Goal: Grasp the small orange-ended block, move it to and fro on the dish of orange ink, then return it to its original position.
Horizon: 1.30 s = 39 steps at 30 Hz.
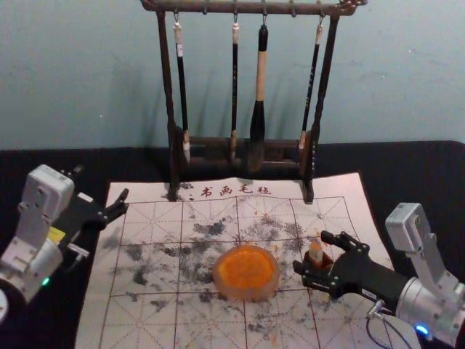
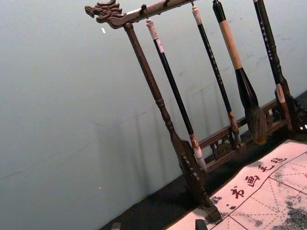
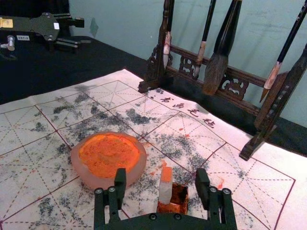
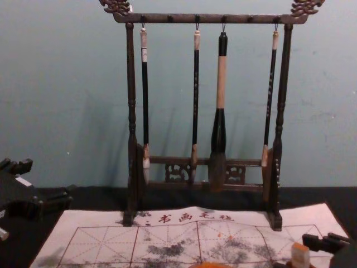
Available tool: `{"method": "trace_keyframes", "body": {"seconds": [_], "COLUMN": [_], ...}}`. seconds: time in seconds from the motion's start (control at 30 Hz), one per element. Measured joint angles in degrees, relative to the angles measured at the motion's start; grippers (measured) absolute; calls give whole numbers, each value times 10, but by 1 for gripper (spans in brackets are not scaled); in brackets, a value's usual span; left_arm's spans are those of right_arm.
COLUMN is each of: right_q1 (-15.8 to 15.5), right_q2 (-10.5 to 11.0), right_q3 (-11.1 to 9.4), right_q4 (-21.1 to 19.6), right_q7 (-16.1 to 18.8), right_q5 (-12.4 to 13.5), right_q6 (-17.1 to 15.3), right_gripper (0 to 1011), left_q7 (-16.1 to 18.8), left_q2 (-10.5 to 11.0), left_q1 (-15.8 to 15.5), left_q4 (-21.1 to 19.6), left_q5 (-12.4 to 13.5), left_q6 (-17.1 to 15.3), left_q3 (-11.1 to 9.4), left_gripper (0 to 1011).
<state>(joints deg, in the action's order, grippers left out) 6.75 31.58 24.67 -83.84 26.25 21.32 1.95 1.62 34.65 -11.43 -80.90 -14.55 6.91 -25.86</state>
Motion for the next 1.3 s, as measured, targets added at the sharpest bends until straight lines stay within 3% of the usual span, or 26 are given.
{"method": "trace_keyframes", "body": {"seconds": [0.23,0.57,0.87,1.3], "right_q1": [0,0,0,0], "right_q2": [0,0,0,0], "right_q3": [0,0,0,0], "right_q4": [0,0,0,0], "right_q7": [0,-1,-1,-1], "right_q5": [0,0,0,0], "right_q6": [0,1,1,1], "right_gripper": [708,346,85,80], "left_q7": [0,0,0,0], "left_q2": [0,0,0,0], "left_q1": [0,0,0,0], "left_q4": [0,0,0,0], "left_q5": [0,0,0,0], "left_q6": [0,0,0,0], "left_q3": [0,0,0,0], "left_gripper": [1001,1001,1001,1001]}}
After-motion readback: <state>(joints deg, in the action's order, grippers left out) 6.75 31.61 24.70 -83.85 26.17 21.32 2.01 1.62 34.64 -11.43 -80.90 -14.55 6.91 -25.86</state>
